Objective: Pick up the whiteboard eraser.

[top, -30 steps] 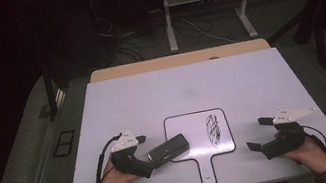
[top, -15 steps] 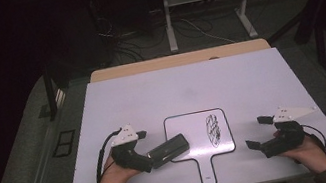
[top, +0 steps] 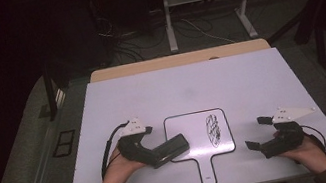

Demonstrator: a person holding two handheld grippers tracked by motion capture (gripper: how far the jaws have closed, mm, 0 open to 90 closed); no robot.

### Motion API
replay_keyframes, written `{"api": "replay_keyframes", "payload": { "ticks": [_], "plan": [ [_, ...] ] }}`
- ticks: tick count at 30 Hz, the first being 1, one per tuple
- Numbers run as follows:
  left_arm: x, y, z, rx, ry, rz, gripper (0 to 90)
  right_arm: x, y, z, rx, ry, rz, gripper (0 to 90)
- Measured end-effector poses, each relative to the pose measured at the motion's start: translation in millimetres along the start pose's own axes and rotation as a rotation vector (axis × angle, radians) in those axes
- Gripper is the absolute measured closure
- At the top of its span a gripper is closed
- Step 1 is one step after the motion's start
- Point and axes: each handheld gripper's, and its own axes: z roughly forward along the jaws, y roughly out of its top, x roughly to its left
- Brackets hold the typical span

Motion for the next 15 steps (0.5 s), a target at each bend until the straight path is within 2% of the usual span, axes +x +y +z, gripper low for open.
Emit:
{"api": "replay_keyframes", "payload": {
  "ticks": [13, 15],
  "plan": [
    [-7.4, 19.2, 23.3, 0.039, -0.007, 0.043, 0.0, -0.2, -2.5, 1.5, 0.005, 0.002, 0.005, 0.0],
    [-9.8, 20.3, 26.0, 0.025, 0.001, 0.049, 0.0, -0.5, -2.7, 1.0, 0.007, 0.002, 0.007, 0.0]
  ]
}}
